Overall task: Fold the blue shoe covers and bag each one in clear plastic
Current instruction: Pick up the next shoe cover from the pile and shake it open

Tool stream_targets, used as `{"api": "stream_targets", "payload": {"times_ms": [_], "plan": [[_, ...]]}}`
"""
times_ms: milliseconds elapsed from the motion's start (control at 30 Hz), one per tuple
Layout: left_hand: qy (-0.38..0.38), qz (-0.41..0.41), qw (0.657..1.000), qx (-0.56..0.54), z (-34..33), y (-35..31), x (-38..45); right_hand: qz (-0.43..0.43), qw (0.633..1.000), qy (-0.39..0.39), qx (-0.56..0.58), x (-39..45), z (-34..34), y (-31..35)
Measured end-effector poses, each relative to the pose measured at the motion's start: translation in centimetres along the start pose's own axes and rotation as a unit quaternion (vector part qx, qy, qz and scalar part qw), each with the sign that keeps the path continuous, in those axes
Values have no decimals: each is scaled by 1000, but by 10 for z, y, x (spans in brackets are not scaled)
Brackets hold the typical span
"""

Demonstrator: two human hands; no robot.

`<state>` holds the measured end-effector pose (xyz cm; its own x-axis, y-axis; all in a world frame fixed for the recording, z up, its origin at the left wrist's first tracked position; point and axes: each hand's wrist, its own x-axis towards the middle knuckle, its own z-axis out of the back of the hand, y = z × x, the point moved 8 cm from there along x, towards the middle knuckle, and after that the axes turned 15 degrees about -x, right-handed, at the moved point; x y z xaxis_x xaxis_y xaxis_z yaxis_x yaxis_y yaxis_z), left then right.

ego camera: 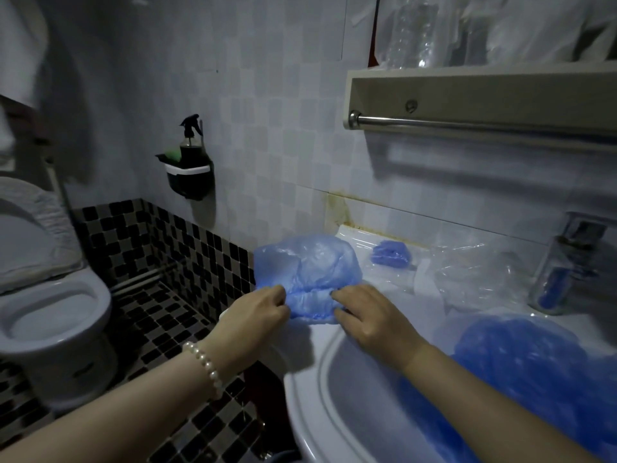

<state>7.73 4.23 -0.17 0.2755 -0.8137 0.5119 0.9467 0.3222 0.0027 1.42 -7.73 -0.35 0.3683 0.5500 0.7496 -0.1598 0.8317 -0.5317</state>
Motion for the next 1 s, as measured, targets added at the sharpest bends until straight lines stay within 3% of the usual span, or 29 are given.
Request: {"api": "stream_targets", "payload": {"times_ms": [167,467,633,767,1000], "plan": [[-33,24,999,-35,-6,9,-3,5,1000,-26,10,2,4,3],[-93,12,990,-108,14,-1,-1,-170,985,-35,10,-3,9,-29],[-86,17,987,-134,14,5,-2,-92,996,18,13,-4,0,-21],[-68,20,988,-137,12,4,-1,-118,991,57,-21,-6,-11,-27],[-31,16,998,-52,13,15,-4,-58,998,-13,-1,-14,4,-45]]}}
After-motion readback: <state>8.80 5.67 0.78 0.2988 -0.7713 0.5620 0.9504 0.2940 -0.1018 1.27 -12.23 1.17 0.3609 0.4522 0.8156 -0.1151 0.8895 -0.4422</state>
